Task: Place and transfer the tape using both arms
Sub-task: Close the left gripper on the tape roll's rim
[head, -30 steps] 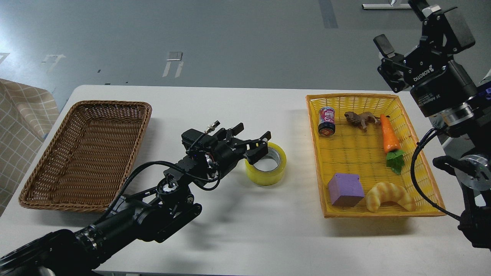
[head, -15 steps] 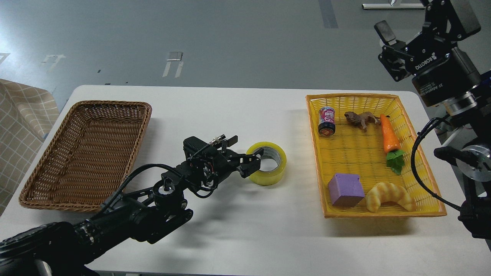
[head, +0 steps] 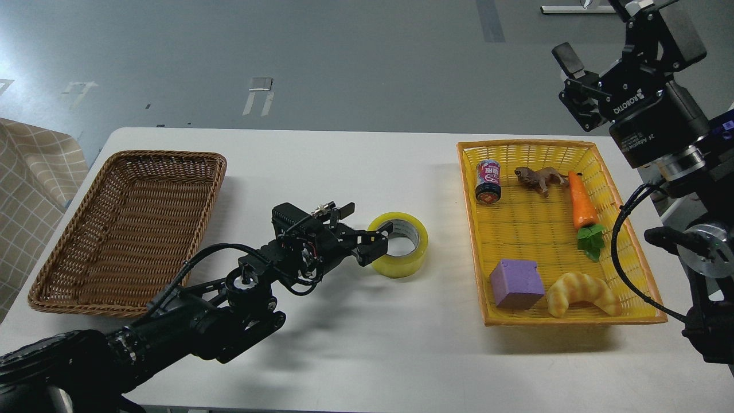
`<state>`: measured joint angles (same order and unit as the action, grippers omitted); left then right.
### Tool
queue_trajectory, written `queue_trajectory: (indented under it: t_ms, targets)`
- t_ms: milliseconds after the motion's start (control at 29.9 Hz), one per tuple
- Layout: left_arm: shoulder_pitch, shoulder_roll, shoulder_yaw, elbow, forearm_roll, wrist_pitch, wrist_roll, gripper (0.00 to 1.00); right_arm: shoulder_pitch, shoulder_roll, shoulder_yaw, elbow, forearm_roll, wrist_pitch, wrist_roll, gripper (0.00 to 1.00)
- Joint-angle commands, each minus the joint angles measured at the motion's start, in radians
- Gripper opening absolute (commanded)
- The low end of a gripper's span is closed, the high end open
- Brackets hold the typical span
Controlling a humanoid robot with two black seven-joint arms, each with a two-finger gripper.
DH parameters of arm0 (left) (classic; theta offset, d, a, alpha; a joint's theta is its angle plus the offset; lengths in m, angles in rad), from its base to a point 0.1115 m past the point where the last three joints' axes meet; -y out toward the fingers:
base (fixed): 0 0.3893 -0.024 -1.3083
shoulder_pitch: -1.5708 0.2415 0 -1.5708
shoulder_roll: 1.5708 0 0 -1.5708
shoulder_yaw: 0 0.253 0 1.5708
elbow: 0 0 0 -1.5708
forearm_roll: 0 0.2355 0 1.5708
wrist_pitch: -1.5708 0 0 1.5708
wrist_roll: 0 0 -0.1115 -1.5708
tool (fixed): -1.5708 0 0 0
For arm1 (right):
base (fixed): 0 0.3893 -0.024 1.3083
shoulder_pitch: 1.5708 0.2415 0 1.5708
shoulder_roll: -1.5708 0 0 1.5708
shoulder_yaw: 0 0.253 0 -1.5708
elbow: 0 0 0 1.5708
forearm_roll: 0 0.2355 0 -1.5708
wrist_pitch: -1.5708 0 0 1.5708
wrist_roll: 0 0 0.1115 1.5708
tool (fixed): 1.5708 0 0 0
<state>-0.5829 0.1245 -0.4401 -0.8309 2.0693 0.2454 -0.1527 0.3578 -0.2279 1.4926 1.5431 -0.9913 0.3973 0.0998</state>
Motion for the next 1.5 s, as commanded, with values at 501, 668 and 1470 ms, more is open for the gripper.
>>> queue_trajectory:
  t_ms: [501, 668, 1470]
  targets:
    - [-0.014, -0.014, 0.0, 0.01, -0.009, -0.057, 0.002, 0.98, -0.043, -0.008, 0.006, 0.022, -0.001, -0.002, 0.0, 1.0]
    - [-0.015, -0.057, 0.0, 0.01, -0.017, -0.058, 0.002, 0.98, -0.054, -0.005, 0.006, 0.029, -0.001, -0.002, 0.0, 1.0]
    - [-0.038, -0.048, 0.001, 0.032, -0.017, -0.104, 0.007, 0.41, -0.085, -0.01, 0.015, 0.043, -0.003, -0.003, -0.003, 1.0]
